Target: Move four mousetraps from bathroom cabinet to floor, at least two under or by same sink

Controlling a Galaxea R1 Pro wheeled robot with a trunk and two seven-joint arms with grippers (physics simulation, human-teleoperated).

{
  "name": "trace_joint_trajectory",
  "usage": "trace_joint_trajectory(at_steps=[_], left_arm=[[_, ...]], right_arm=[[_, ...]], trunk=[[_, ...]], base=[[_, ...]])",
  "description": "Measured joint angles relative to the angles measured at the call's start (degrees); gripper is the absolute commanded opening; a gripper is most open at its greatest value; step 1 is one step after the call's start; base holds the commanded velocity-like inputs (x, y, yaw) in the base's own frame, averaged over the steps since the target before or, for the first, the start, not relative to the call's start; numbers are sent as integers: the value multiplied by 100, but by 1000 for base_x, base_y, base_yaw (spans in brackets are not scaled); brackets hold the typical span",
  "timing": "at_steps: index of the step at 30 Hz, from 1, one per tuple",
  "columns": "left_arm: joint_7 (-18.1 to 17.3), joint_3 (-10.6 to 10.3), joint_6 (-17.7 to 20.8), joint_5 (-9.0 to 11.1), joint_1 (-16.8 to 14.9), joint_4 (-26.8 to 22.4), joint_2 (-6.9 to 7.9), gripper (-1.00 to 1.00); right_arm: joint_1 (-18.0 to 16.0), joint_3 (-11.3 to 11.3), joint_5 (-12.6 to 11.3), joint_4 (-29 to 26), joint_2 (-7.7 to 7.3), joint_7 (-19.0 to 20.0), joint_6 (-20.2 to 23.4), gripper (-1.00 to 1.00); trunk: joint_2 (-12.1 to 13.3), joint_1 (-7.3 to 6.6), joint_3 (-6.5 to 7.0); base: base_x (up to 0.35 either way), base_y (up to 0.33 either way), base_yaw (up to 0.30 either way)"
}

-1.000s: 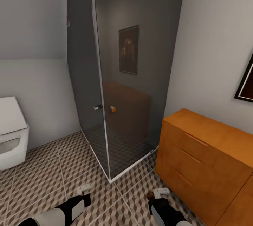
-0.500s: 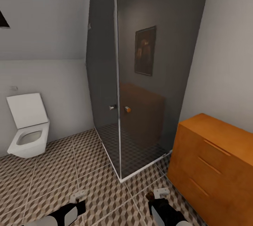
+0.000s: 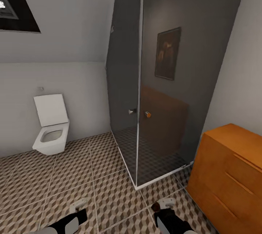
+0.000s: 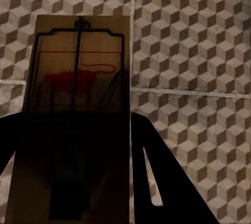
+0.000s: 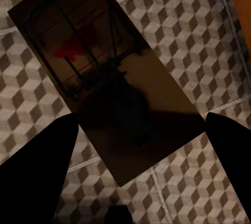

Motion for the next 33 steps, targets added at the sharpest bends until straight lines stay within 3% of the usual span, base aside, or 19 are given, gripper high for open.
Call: trace_joint_trajectory(at_steps=[18, 33], left_arm=[[6, -2, -18, 27, 10, 54, -7, -100], [5, -3, -19, 19, 10, 49, -25, -100]], right_arm=[[0, 3, 29, 49, 0, 0, 2, -100], [0, 2, 30, 41, 0, -4, 9, -100]], trunk=[[0, 0, 45], [0, 0, 47]], base=[[0, 0, 267], [0, 0, 171]])
